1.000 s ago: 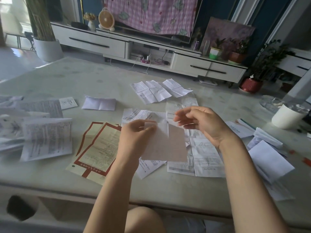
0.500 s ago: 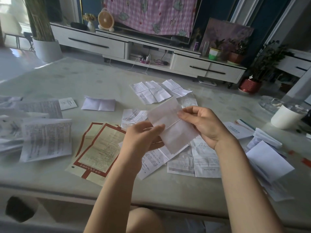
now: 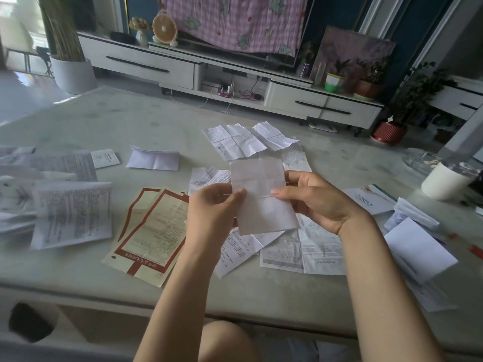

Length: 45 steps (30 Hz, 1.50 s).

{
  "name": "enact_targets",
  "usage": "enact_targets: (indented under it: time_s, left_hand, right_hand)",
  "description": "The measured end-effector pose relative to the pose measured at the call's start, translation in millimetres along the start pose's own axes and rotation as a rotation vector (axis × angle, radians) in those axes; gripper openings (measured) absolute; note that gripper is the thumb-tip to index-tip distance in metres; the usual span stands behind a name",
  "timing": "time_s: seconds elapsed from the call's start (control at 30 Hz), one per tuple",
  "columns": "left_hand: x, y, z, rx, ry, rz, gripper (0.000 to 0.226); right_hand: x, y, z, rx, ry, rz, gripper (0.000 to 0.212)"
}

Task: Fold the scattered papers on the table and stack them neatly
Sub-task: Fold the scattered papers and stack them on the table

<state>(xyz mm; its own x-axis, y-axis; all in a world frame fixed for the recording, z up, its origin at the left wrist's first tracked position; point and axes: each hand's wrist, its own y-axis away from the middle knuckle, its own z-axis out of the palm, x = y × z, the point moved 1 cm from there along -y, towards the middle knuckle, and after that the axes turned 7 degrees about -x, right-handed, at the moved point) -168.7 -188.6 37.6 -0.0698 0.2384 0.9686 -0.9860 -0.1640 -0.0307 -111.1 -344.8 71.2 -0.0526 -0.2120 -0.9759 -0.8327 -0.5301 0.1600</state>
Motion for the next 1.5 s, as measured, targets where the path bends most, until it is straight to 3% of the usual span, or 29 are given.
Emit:
enact_targets:
  time_s: [0.37,0.57,0.7,0.87,1.07,1.27,1.33,1.47,1.5]
  left_hand:
    - [-4,-2,-2,0.072,-0.07,0.026,0.021]
    - [-3,-3,0,0.144,-0.149,0.046,0.023]
    - [-2,-2,0,0.171,-0.192,0.045,0.026]
    - [1,-1,3,0.151,-0.172,0.002,0.01]
    - [-4,-5,4,0.169,-0.14,0.004,0.025]
    - [-2,-4,-1,0.131,-0.137,-0.034,0.009]
    - [2,-5,-5,0.139,-0.263,0.084,0.027]
    - [10,-6,-2,-0.026,-0.532,0.224,0.005]
    - [9,-7,-2,-0.035,-0.589,0.208,0.011]
  right_hand:
    - [1,-2,3,0.027,-0.001,-0.029,0.018]
    - [1,-8,6,0.232,-0.029,-0.102,0.01]
    - [1,-11,12,0.266,-0.089,-0.147,0.01]
    - [0,-17,17,0.367,-0.096,-0.215,0.008]
    - [2,-22,20,0.509,-0.096,-0.201,0.013]
    - [-1,-19,17,0.405,0.024,-0.174,0.014]
    - [-4,-14,18,0.288,0.126,-0.151,0.01]
    - [-8,-11,32,0.067,0.267,-0.113,0.012]
    - [-8,-11,34,0.057,0.314,-0.11,0.013]
